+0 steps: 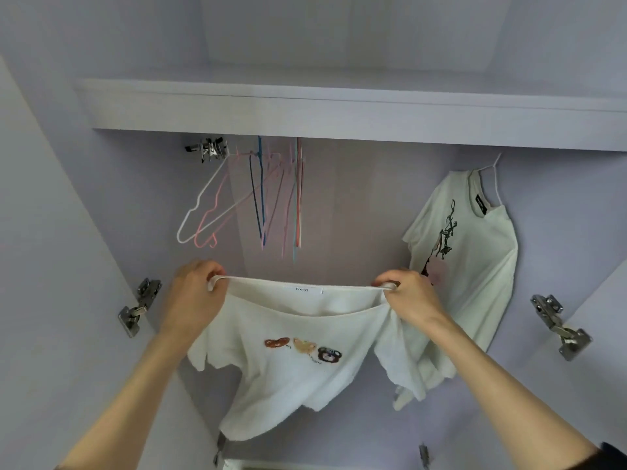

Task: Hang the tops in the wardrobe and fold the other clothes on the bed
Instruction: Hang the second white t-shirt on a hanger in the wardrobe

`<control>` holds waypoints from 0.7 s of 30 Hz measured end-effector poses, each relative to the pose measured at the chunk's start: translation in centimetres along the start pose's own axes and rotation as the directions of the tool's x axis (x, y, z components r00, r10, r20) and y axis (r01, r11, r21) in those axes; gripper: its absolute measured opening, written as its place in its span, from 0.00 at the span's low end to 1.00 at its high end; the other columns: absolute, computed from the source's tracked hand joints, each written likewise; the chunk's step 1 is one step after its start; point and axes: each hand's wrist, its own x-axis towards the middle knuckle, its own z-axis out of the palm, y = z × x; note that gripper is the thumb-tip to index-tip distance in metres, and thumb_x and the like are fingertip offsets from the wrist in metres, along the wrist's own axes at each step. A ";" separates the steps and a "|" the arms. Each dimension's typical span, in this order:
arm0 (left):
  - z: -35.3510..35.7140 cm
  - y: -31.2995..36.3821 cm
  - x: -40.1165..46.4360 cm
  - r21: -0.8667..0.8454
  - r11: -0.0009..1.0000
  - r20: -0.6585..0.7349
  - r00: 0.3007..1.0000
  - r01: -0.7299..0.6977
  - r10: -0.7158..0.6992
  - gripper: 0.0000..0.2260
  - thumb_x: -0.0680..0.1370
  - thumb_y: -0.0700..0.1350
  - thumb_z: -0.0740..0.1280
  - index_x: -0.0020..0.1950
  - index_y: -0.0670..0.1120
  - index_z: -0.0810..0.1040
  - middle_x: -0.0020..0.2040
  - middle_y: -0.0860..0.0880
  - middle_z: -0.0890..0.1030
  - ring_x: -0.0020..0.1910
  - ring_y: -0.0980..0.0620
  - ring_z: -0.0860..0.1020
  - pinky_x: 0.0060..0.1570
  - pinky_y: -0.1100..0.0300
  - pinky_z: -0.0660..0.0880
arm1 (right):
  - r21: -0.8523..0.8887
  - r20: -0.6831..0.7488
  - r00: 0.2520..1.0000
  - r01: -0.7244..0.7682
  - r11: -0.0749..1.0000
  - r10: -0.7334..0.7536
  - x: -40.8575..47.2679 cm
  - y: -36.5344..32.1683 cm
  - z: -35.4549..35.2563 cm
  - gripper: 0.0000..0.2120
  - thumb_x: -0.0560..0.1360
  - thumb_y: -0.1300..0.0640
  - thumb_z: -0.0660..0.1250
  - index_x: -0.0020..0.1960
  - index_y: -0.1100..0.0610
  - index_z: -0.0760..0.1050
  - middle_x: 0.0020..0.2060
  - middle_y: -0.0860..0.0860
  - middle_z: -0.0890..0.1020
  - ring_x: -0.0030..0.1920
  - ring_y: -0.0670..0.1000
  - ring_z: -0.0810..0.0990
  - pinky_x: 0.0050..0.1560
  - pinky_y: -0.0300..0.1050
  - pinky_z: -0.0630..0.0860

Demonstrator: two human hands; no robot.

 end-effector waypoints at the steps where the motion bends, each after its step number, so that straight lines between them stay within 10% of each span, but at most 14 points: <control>1: -0.2 -0.5 0.0 -0.008 1.000 0.028 0.999 0.020 -0.019 0.03 0.75 0.37 0.65 0.42 0.42 0.78 0.41 0.46 0.78 0.42 0.45 0.73 0.41 0.57 0.66 | 0.057 -0.035 0.999 0.012 0.998 -0.010 0.2 -0.4 0.0 0.17 0.69 0.68 0.61 0.45 0.51 0.83 0.46 0.48 0.84 0.49 0.51 0.79 0.50 0.45 0.74; 9: -1.7 -1.7 -0.4 -0.017 0.979 0.165 0.966 0.204 -0.198 0.10 0.75 0.42 0.65 0.34 0.52 0.72 0.32 0.53 0.76 0.40 0.46 0.75 0.39 0.58 0.65 | -0.080 0.279 0.960 -0.009 0.997 0.031 2.1 -1.4 1.7 0.10 0.70 0.60 0.61 0.34 0.49 0.77 0.33 0.46 0.80 0.40 0.50 0.78 0.35 0.39 0.69; 13: -2.9 0.0 -0.1 -0.119 0.979 0.195 0.971 0.166 -0.141 0.07 0.75 0.44 0.66 0.37 0.49 0.77 0.33 0.50 0.81 0.38 0.48 0.78 0.38 0.58 0.71 | -0.169 0.405 0.914 0.060 0.984 0.013 4.8 -4.4 4.2 0.12 0.74 0.61 0.59 0.51 0.57 0.79 0.51 0.53 0.82 0.55 0.56 0.78 0.54 0.45 0.74; 18: -3.4 2.3 -0.6 -0.201 0.970 0.238 0.967 0.137 -0.087 0.06 0.74 0.42 0.66 0.38 0.47 0.79 0.36 0.47 0.83 0.39 0.50 0.79 0.36 0.66 0.70 | 0.496 0.311 0.935 -0.313 0.809 0.171 8.5 -10.0 6.6 0.12 0.81 0.56 0.56 0.56 0.62 0.74 0.50 0.56 0.79 0.52 0.56 0.77 0.52 0.49 0.73; 21: -3.7 2.2 -0.6 -0.204 0.966 0.225 0.968 0.157 -0.110 0.07 0.74 0.40 0.66 0.37 0.48 0.78 0.37 0.47 0.83 0.40 0.50 0.79 0.36 0.68 0.69 | 0.582 0.377 0.898 -0.419 0.697 0.225 9.9 -11.7 7.4 0.10 0.82 0.52 0.53 0.51 0.57 0.69 0.44 0.53 0.76 0.47 0.53 0.75 0.48 0.48 0.73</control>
